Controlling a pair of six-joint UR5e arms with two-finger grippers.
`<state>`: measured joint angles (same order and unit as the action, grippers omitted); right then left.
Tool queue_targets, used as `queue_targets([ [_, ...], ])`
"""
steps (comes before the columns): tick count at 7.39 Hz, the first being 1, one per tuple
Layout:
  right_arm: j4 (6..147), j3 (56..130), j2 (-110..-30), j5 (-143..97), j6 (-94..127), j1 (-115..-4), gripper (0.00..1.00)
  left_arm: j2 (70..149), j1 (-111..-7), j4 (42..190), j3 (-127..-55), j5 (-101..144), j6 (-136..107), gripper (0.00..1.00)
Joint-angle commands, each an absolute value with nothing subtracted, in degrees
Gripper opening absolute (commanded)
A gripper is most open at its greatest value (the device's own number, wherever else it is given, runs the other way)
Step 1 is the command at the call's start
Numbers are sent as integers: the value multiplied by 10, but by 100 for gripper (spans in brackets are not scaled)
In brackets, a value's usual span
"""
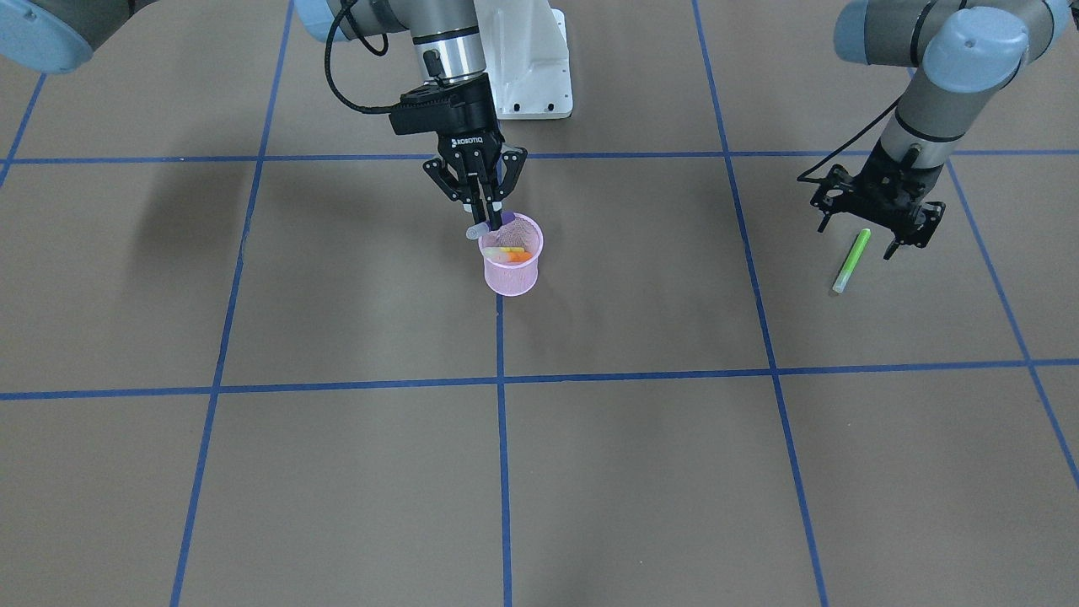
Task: Collect pens into pen holder
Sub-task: 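Carry the purple marker over the cup and release it with right gripper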
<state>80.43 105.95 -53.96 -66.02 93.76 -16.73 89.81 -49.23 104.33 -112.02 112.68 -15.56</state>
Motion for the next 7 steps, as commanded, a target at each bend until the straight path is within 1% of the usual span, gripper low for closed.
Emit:
queue_targets([
  [1, 802, 1040, -535, -658, 940, -169, 0, 896, -493, 1043, -1119, 1126, -156, 99],
  [2, 802, 1027, -526, -658, 942, -169, 0, 894, -493, 1043, -1118, 1126, -156, 99],
  [3, 803, 1025, -525, -658, 941, -168, 12, 893, -493, 1044, -1112, 1126, -155, 99],
  [4, 804, 1024, -527, -658, 940, -167, 98, 891, -493, 1046, -1094, 1124, -154, 99],
  [5, 803, 1033, -528, -659, 940, -168, 100, 891, -493, 1045, -1083, 1126, -148, 99],
  [7, 804, 1104, -560, -705, 936, -185, 100, 903, -490, 1035, -1060, 1134, -85, 98],
])
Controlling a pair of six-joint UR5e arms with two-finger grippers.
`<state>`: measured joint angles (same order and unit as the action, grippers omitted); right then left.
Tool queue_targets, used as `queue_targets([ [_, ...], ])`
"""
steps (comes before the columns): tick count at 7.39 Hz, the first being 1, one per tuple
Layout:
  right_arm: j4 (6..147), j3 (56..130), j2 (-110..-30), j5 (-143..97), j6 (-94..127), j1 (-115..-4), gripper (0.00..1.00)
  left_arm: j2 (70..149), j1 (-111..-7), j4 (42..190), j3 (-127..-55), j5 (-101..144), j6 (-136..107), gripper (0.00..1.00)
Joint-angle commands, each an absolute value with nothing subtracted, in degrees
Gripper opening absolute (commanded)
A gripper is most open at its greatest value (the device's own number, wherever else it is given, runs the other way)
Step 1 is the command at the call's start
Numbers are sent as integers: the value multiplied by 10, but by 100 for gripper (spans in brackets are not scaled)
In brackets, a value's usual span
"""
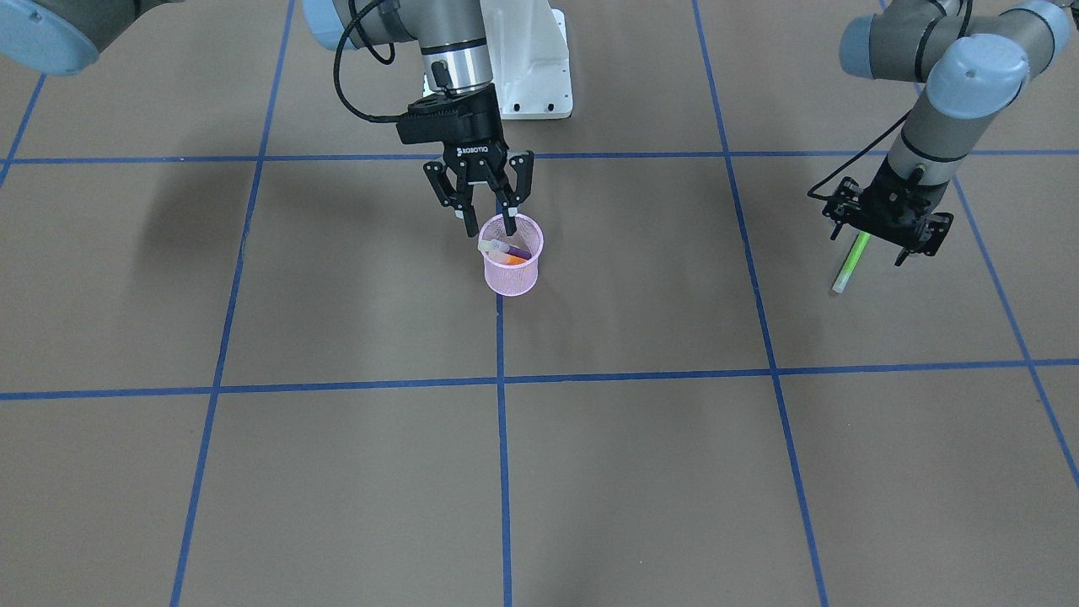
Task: Collect pens into pen holder
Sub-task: 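Withdraw the right gripper away while the left gripper grasps the green marker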
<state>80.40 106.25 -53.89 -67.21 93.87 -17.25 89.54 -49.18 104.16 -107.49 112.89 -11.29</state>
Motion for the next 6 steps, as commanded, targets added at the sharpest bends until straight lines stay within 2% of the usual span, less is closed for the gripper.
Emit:
queue_targets([
  [1, 803, 1134, -587, -799, 932, -235, 100, 937, -488, 992, -1039, 1166, -84, 97],
  [3, 798, 1150, -642, -1030, 897, -366, 100, 959, -488, 974, -993, 1173, -23, 94],
  [6, 802, 1143, -776, -1234, 677, -512, 100, 960, -487, 976, -966, 1175, -14, 81],
])
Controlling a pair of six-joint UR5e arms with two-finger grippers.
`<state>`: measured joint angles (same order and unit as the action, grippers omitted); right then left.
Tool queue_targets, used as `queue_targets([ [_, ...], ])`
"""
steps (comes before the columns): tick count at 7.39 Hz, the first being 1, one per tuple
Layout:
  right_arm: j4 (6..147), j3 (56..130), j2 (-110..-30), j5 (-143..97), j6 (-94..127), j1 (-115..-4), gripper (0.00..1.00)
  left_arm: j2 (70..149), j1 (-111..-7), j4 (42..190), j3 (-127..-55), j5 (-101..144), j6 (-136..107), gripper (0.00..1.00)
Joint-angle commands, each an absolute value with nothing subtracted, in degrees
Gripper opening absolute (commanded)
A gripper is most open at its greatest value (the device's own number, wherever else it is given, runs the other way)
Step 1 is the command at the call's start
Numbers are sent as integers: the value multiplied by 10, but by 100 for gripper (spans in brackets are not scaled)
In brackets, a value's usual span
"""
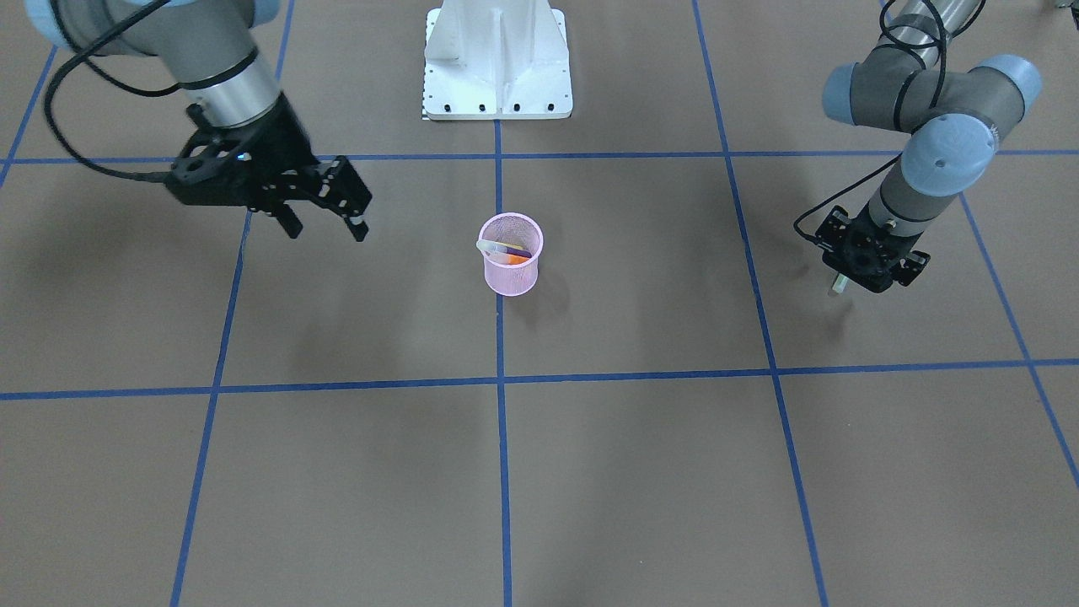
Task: Collect pens into pen holder
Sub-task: 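Withdraw the right gripper away while the left gripper grasps the green marker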
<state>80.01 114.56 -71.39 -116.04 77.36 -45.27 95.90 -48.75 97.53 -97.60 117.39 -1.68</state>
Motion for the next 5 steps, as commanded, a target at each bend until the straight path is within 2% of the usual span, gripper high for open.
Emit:
queue_targets([
  [1, 801, 1137, -813, -1255, 589, -547, 100, 960, -487, 974, -965, 1175, -15, 77],
  [3, 803, 1117, -855, -1301, 507, -610, 100, 960, -486, 974, -960, 1175, -15, 71],
  [5, 803, 1082, -882, -1332, 377, -668, 100, 960, -486, 972, -962, 1177, -16, 53],
])
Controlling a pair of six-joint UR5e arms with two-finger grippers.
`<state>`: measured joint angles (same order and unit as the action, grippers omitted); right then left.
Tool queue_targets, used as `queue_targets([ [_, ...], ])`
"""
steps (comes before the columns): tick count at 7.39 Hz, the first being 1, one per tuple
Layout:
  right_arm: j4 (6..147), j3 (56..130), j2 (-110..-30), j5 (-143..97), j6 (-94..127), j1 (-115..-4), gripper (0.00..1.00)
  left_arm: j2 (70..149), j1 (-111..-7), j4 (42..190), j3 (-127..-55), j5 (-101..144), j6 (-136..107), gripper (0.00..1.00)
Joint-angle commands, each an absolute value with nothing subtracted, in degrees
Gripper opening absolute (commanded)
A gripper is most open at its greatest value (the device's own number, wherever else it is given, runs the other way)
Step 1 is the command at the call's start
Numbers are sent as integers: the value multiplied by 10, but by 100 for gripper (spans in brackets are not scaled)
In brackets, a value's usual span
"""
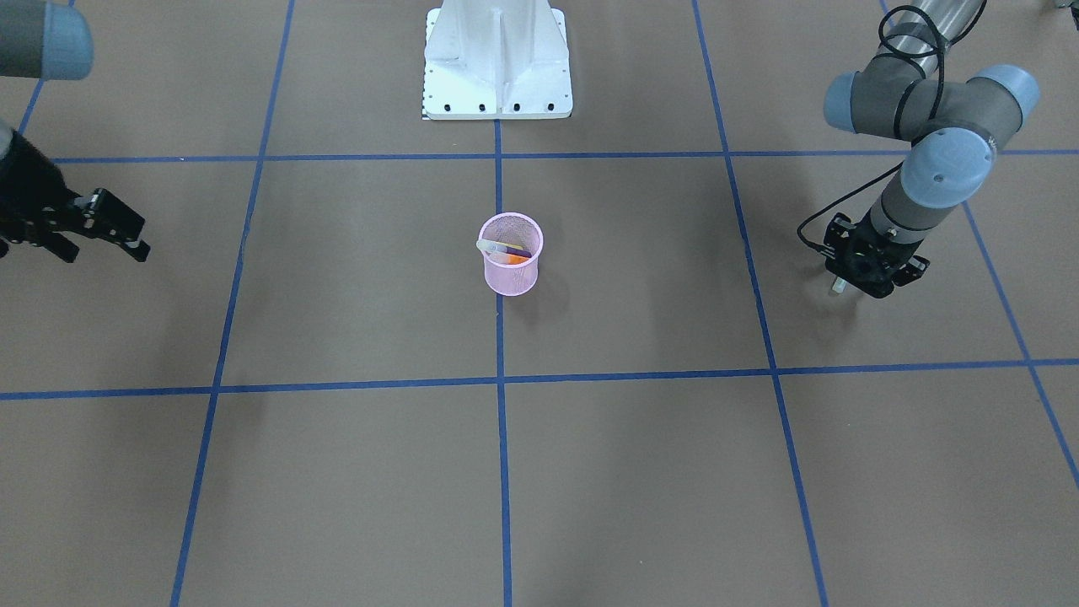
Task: Collect pens into pen holder
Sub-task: 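Withdraw the right gripper away while the left gripper grasps the green marker, then lift the green marker with the left gripper toward the pink cup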
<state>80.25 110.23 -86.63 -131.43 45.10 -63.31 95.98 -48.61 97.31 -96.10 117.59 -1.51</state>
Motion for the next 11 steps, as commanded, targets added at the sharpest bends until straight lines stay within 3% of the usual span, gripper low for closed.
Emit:
queue_targets([
  [1, 802, 1076, -881, -1332, 374, -677, 100, 961, -486, 970, -960, 1193, -17, 41],
  [2, 805, 1075, -882, -1334, 374, -696, 100, 960, -486, 969, -960, 1196, -16, 34],
  [4, 806, 1068, -893, -1335, 344, -717, 100, 960, -485, 969, -955, 1196, -17, 30],
  [6, 806, 1060, -896, -1336, 335, -725, 100, 960, -485, 970, -957, 1197, -17, 0],
  [7, 806, 1046, -902, -1340, 299, -740, 100, 961, -486, 969, -967, 1217, -17, 0],
  [9, 806, 992, -904, -1358, 204, -781, 100, 963, -490, 961, -1052, 1262, -54, 0],
  [11, 806, 949, -903, -1359, 131, -822, 100, 1059, -490, 962, -1096, 1252, -222, 0],
])
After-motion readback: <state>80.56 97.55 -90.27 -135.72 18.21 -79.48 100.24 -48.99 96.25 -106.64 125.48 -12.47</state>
